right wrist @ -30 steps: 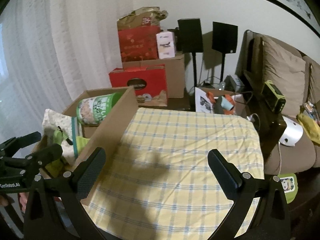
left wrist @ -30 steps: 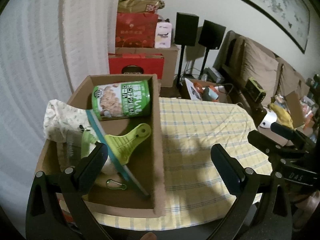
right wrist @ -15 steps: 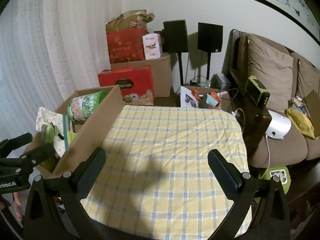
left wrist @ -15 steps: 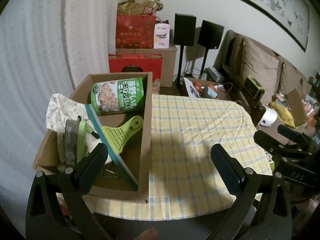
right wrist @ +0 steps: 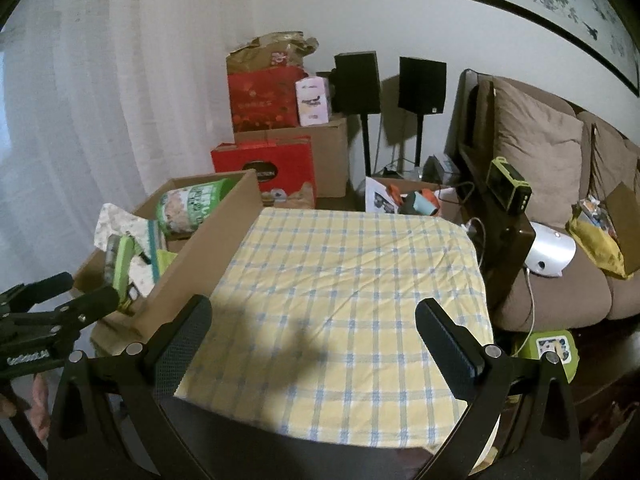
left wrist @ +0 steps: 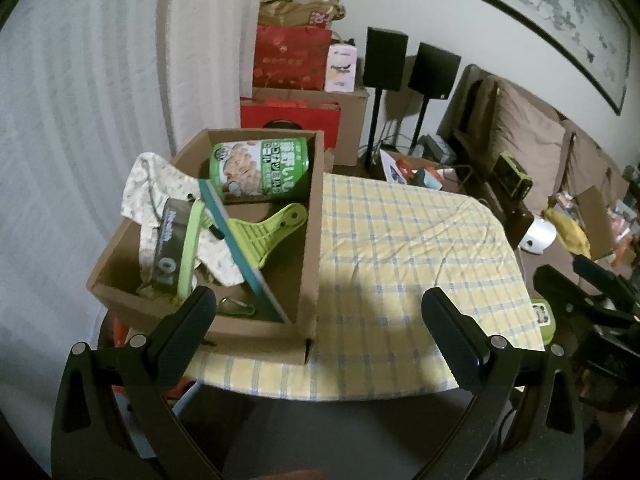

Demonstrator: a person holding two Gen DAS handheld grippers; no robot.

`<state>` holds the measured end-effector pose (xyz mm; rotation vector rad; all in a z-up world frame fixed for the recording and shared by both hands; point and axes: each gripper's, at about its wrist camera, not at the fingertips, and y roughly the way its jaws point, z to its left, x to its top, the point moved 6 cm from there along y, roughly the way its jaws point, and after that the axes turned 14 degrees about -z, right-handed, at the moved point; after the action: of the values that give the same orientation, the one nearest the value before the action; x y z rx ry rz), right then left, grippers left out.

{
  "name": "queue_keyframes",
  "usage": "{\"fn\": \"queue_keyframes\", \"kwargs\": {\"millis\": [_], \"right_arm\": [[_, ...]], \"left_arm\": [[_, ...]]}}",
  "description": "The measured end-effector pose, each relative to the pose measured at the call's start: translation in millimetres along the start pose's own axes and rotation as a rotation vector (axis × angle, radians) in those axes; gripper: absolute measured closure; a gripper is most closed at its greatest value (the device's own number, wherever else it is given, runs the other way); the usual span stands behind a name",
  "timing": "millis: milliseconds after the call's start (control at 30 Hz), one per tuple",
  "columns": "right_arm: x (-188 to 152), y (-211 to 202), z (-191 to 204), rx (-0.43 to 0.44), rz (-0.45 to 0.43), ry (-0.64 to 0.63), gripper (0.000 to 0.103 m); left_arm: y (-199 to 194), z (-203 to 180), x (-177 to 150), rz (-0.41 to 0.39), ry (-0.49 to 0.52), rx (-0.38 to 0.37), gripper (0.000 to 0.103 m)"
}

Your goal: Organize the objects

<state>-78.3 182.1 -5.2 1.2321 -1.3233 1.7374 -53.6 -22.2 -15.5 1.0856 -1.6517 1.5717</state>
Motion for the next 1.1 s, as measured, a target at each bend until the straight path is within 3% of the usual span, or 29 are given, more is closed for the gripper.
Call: {"fn": "queue_keyframes", "kwargs": {"millis": [400, 1100], "right_arm": [[-10.8, -17.7, 6.6, -0.014, 0.001, -0.008, 0.0], [-16.2, -22.7, 8.0, -0.012, 0.012, 0.007, 0.001]], "left_arm": [[-29.3, 0.5, -7.8, -0.026, 0.032, 0.034, 0.0], [-32.8, -0.7, -11.4, -0.031, 0.071, 0.063, 0.0]]}}
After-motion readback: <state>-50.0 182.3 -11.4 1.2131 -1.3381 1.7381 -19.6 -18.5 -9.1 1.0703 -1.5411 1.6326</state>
